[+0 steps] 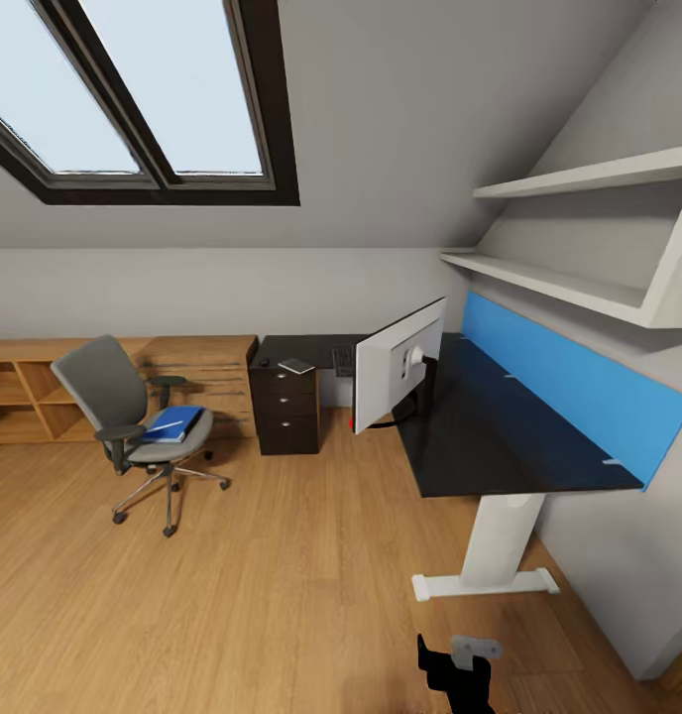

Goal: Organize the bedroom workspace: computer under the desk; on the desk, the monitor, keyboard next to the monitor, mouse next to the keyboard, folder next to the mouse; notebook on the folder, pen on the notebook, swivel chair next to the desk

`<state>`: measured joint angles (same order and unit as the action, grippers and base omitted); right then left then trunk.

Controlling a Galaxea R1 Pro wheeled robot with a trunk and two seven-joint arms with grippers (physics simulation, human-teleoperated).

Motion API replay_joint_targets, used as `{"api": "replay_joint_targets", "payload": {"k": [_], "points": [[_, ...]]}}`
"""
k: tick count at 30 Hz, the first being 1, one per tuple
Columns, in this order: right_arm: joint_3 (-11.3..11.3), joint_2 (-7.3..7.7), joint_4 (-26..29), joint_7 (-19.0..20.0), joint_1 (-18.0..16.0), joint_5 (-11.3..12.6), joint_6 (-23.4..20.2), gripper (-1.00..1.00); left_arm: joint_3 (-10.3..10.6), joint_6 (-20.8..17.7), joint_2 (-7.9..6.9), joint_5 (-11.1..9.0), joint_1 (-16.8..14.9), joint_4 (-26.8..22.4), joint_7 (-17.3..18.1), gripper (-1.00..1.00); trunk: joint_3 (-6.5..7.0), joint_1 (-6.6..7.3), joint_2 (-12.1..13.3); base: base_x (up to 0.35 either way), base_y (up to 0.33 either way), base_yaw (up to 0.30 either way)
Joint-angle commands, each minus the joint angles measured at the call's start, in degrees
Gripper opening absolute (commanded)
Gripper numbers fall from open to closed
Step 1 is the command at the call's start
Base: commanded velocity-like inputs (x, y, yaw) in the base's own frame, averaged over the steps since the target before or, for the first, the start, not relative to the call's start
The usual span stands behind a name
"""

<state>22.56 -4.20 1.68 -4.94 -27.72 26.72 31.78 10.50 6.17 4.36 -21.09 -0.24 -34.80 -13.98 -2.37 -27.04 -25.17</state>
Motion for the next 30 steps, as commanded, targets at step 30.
{"api": "replay_joint_targets", "payload": {"k": [30], "points": [[0.67, 5.98, 10.78, -11.64, -22.99, -9.13, -15.72, 1.00, 0.39, 2.42, -0.88, -0.48, -0.03, -0.20, -0.36, 1.00, -0.12, -0.03, -0.12, 0.000, 0.000, -0.006]]}}
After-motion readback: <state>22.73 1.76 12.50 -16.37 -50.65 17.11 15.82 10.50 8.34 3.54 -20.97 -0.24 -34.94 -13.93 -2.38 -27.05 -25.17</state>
